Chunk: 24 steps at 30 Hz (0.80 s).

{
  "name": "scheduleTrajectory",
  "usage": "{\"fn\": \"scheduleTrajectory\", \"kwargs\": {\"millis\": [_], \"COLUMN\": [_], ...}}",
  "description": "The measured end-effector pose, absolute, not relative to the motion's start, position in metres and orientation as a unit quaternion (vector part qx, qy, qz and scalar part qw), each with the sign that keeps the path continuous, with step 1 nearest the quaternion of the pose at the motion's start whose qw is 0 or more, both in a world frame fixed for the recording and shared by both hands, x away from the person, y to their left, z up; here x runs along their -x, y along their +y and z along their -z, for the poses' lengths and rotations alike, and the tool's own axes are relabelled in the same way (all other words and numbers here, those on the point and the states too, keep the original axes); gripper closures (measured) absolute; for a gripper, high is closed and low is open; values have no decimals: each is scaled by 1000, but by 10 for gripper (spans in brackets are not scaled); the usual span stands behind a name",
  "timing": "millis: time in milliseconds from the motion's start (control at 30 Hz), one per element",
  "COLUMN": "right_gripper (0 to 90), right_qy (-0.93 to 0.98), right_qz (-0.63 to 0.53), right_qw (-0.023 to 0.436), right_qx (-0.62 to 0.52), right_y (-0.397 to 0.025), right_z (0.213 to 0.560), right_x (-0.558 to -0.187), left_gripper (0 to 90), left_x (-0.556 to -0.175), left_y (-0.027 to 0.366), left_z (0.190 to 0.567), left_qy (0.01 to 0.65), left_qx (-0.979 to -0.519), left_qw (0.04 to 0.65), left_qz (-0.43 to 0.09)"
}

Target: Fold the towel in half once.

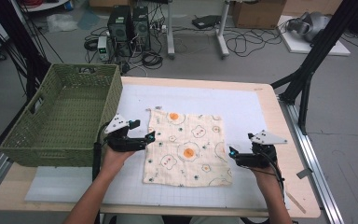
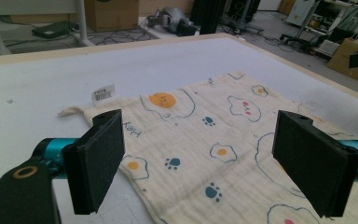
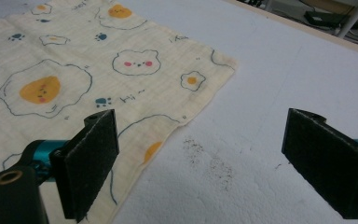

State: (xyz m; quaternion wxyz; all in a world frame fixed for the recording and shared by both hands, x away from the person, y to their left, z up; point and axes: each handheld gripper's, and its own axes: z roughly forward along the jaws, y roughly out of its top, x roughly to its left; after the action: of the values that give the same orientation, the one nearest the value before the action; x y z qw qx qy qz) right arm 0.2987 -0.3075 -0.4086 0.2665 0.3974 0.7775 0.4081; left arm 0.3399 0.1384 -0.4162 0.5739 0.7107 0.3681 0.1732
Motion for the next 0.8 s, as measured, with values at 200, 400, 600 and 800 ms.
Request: {"fn": "scheduleTrajectory", "kwargs": {"millis": [200, 400, 600, 800], "right_gripper": [101, 101, 101, 102], "right_qy": [780, 781, 782, 788], "right_qz": [-409, -416, -418, -415], "right_qw": [262, 253, 247, 241], "right_qx": [-395, -391, -391, -385], "right_y": [-305, -305, -304, -301], "right_z": [410, 410, 410, 411], "right_x": [-301, -300, -299, -300], "left_gripper": [175, 182, 195, 213], "left_x": [-339, -343, -356, -380], "left_y": [139, 137, 137, 129], "left_z": [416, 416, 414, 411], "left_qy": [378, 387, 405, 423], "left_qx": [-712, -711, -707, -705], "left_qw": [564, 563, 553, 541], "left_qz": [-177, -168, -173, -177]}}
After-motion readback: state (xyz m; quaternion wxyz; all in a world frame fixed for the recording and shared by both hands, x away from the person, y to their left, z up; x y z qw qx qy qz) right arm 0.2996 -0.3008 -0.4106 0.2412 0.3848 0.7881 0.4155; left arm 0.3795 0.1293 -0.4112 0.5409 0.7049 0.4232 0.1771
